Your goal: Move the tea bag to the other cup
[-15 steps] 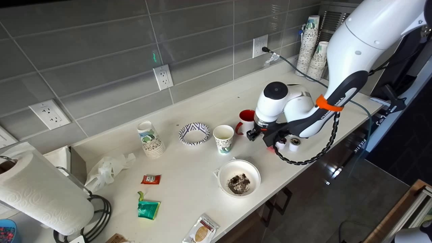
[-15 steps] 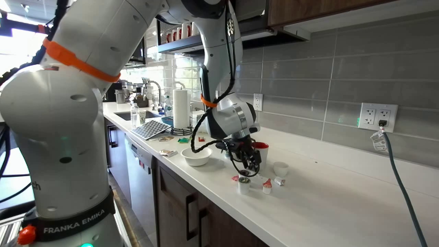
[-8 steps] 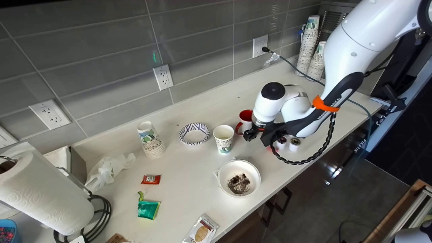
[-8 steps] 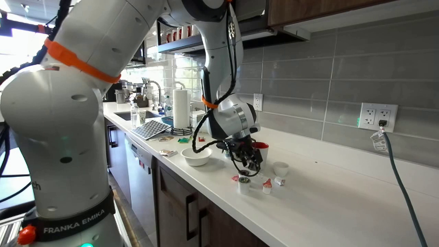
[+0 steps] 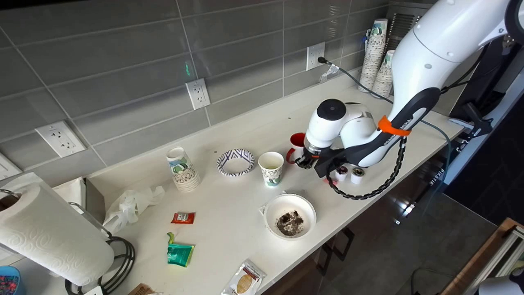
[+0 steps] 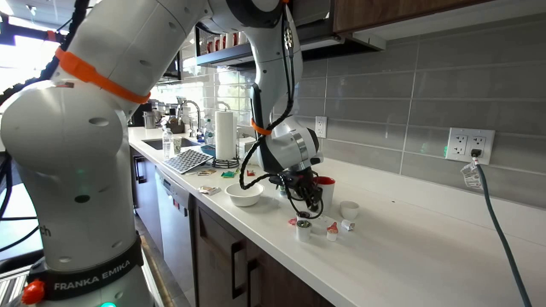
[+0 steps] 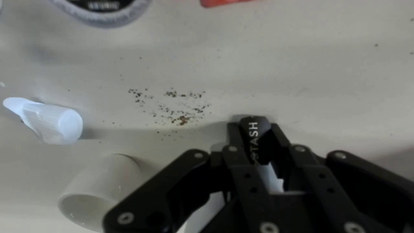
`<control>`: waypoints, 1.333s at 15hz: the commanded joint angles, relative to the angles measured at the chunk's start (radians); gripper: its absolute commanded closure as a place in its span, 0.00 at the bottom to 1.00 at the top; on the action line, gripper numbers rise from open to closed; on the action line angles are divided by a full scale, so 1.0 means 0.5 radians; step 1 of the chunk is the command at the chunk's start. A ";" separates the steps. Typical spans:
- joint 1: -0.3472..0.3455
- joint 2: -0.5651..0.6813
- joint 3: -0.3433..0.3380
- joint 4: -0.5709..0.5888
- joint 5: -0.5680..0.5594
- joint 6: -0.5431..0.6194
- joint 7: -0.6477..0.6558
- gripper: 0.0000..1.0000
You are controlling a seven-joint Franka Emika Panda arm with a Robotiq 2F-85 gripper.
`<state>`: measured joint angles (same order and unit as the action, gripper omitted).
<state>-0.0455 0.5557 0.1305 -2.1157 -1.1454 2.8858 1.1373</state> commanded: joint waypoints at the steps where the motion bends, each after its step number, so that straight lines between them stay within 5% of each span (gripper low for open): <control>1: 0.007 0.018 -0.003 0.004 -0.025 0.036 0.011 1.00; 9: 0.043 -0.123 0.039 -0.090 0.021 -0.098 -0.001 1.00; 19: 0.012 -0.400 0.151 -0.178 0.193 -0.571 -0.134 1.00; 20: 0.145 -0.424 0.010 -0.176 0.268 -0.555 -0.181 1.00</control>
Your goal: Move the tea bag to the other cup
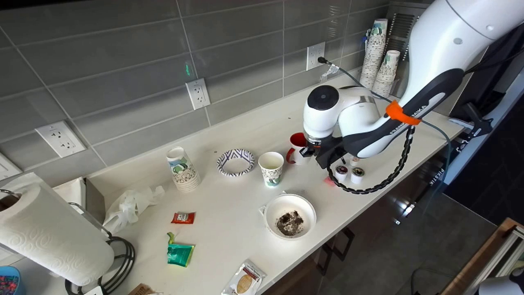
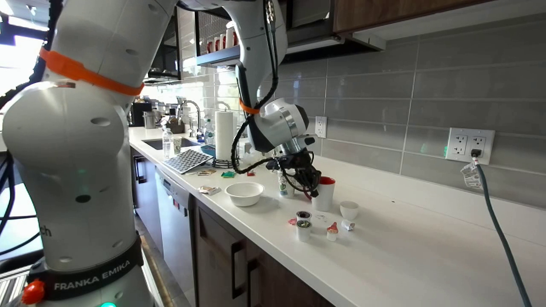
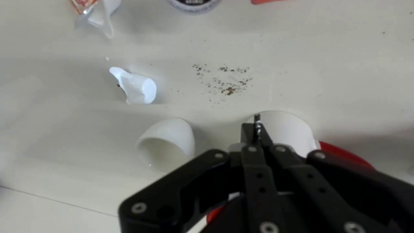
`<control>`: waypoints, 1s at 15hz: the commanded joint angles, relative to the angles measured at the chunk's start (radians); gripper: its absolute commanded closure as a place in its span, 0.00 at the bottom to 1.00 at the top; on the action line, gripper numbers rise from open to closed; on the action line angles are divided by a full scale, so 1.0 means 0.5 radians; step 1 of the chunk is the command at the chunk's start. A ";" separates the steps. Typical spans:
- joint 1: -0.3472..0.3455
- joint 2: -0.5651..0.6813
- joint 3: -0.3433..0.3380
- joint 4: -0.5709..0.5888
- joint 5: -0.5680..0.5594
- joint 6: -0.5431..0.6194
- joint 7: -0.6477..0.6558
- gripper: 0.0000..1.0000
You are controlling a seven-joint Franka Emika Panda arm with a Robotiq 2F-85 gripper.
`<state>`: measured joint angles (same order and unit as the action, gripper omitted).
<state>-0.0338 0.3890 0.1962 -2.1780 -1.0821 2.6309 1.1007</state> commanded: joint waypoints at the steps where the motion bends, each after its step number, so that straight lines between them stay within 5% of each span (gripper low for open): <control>1: 0.129 -0.097 -0.135 -0.049 0.168 -0.036 -0.139 1.00; 15: 0.299 -0.233 -0.309 -0.007 0.323 -0.023 -0.328 1.00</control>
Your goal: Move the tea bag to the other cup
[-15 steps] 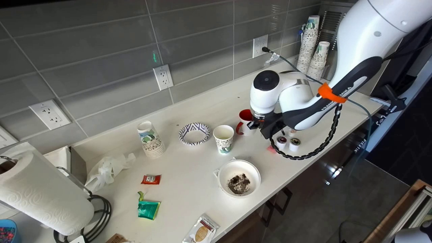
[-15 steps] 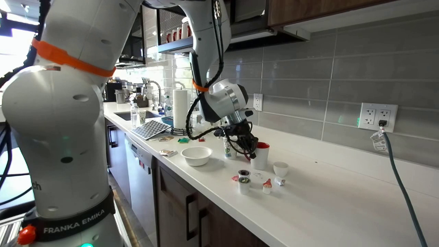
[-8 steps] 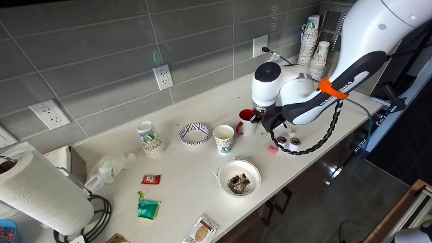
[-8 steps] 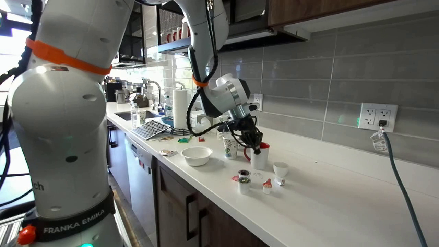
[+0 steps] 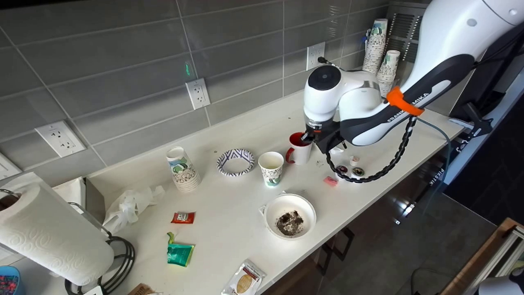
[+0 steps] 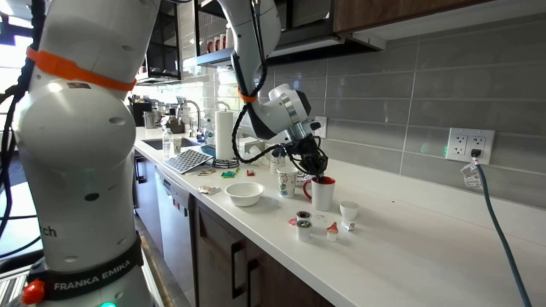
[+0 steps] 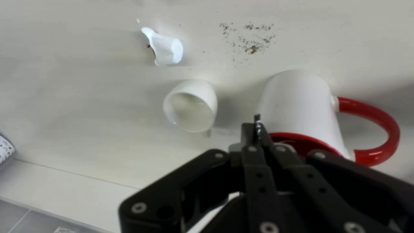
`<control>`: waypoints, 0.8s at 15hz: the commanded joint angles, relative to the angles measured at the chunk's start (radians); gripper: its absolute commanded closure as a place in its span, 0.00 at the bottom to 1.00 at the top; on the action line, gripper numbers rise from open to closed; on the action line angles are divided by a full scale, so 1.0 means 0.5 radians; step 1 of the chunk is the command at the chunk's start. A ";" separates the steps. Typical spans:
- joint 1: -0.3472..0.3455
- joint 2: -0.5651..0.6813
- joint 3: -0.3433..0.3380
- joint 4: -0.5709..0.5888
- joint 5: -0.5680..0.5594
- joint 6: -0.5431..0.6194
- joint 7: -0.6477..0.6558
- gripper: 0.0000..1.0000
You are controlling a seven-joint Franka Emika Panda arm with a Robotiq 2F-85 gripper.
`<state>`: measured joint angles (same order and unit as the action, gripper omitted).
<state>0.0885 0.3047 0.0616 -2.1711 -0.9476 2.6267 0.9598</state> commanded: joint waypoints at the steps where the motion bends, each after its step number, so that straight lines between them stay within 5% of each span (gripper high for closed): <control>1: 0.014 -0.078 0.007 -0.018 0.019 -0.033 -0.022 1.00; 12: 0.025 -0.232 0.004 0.059 0.000 -0.060 0.013 1.00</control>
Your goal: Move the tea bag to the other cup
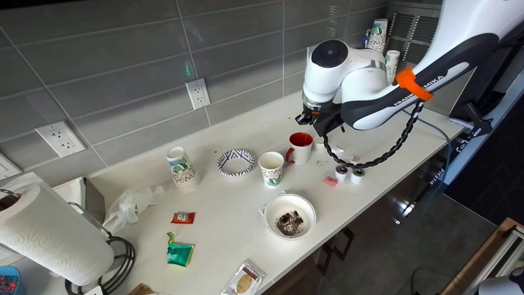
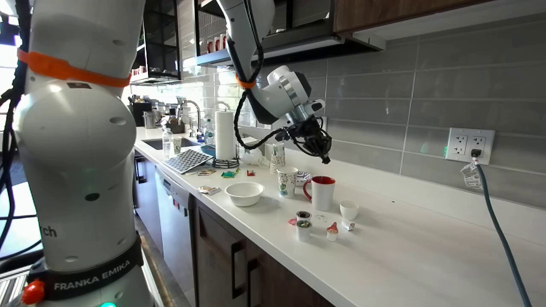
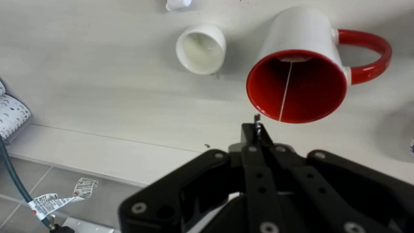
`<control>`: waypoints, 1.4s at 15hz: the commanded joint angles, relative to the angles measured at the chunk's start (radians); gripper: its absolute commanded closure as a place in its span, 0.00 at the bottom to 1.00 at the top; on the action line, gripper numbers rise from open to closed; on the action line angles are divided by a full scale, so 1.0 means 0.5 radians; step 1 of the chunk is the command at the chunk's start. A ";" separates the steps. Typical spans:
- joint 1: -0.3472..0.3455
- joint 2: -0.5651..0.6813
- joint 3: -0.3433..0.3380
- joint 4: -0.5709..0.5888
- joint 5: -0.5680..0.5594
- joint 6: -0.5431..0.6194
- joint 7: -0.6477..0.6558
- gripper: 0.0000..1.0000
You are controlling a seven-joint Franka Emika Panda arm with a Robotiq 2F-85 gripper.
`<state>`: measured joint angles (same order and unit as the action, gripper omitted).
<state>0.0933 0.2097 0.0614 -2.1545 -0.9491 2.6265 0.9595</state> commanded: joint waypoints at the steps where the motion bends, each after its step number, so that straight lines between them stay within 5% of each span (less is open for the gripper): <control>1: 0.017 -0.053 0.000 0.041 -0.013 -0.065 0.028 1.00; 13: 0.025 -0.188 -0.012 0.144 -0.092 -0.115 0.095 1.00; 21: 0.033 -0.333 -0.003 0.140 -0.300 -0.364 0.294 1.00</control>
<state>0.0991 0.0822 0.0593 -2.0660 -1.0507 2.5062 1.0391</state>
